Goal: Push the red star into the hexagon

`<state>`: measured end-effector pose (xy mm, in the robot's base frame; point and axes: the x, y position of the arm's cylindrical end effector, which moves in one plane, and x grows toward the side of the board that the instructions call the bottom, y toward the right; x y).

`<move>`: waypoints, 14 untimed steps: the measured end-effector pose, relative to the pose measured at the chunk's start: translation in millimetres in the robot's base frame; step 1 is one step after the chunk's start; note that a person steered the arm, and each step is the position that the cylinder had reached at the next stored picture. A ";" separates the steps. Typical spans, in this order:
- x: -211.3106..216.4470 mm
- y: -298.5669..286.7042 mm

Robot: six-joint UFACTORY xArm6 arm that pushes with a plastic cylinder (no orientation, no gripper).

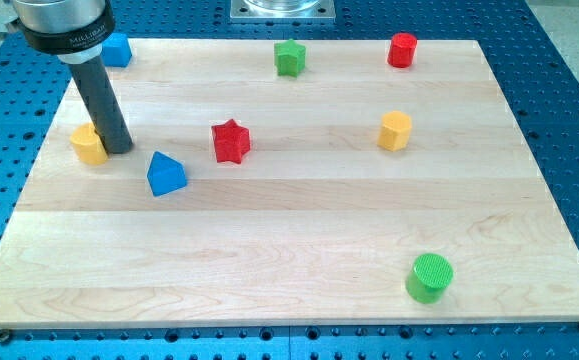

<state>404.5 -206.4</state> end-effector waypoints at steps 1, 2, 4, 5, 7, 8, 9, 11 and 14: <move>0.0 0.0; -19.1 3.5; -21.1 34.7; -34.2 37.5; -49.5 97.7; -32.4 97.7; 3.6 92.5; 38.6 263.8; 27.4 317.9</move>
<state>431.9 111.6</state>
